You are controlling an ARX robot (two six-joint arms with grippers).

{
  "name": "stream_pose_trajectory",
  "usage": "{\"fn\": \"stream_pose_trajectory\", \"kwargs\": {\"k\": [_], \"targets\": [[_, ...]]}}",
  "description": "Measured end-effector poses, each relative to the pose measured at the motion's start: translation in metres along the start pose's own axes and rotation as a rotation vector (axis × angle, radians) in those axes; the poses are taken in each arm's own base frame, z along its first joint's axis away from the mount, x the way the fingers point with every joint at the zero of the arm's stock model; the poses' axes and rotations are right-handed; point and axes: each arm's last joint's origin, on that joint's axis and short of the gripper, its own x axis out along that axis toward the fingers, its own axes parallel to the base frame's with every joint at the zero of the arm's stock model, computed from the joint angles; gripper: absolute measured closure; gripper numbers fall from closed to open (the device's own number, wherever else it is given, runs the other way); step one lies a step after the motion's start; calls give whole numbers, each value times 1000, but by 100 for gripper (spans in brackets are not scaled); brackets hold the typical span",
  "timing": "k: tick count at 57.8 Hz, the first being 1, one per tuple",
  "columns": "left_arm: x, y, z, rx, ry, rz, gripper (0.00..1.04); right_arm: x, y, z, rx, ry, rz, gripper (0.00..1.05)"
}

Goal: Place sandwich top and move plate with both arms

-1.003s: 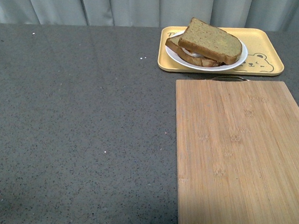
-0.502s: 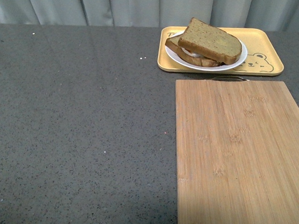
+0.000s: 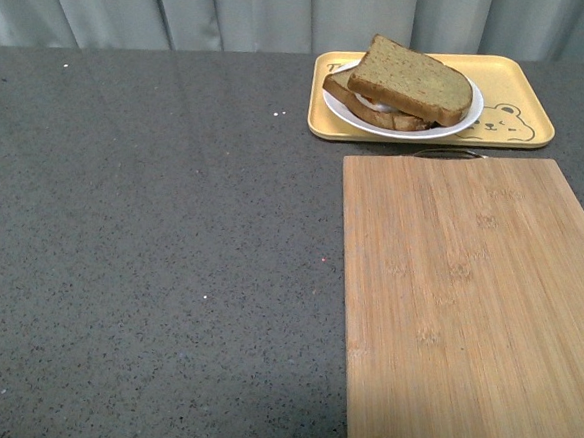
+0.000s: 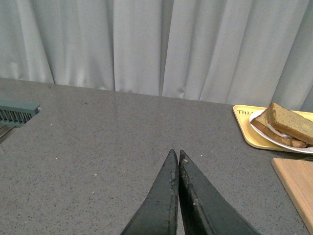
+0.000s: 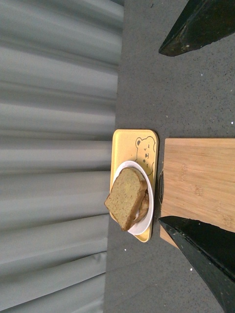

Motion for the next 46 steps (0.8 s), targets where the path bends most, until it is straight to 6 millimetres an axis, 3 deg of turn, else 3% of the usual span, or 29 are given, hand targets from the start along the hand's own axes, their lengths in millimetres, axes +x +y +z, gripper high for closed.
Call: {"fn": "stream_pose_trajectory", "kwargs": {"k": [14,32,39,46], "targets": [[-7,0,-3,-1,19,0,100,0,0,0,0,0,0,9],[-14,0,-3,0,7,0,38,0,0,0,0,0,0,9],[-14,0,-3,0,6,0,7,0,0,0,0,0,0,9],[-14,0,-3,1,6,0,7,0,0,0,0,0,0,9]]}}
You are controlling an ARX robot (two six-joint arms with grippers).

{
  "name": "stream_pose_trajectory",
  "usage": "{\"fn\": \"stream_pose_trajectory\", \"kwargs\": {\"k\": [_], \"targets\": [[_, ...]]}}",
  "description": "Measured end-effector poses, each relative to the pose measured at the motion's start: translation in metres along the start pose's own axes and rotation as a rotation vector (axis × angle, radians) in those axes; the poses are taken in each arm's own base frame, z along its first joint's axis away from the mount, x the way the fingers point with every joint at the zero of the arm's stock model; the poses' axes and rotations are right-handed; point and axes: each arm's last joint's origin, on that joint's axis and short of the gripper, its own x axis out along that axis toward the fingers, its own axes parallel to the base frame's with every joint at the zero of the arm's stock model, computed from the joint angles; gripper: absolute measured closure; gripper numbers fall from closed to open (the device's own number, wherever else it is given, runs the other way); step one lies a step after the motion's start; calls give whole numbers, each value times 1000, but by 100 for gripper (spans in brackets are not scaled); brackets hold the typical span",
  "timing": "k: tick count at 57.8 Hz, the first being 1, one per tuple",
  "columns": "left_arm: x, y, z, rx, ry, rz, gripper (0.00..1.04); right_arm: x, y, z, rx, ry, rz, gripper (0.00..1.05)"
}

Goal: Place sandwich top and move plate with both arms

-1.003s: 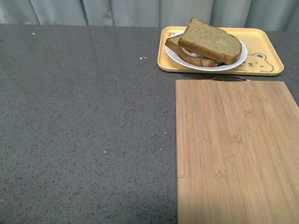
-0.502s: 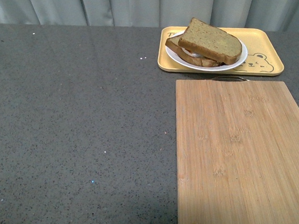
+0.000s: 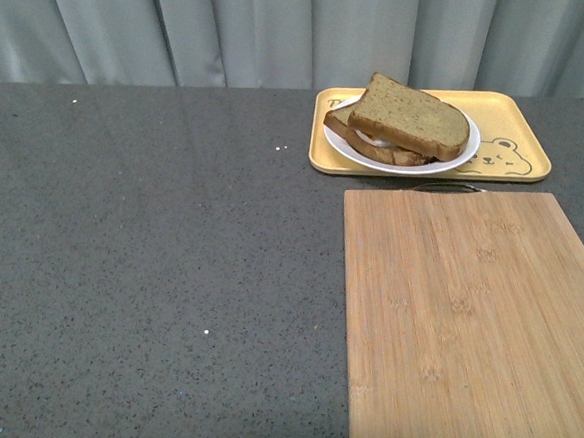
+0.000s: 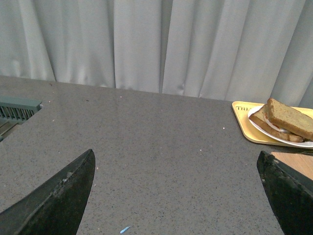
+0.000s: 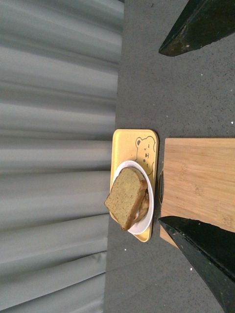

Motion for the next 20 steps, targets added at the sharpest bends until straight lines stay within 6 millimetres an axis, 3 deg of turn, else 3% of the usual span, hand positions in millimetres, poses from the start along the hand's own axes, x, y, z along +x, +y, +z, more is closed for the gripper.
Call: {"fn": "stream_pose_trajectory", "kwargs": {"k": [20], "targets": [[0,0,0,0,0,0,7,0,0,0,0,0,0,9]]}}
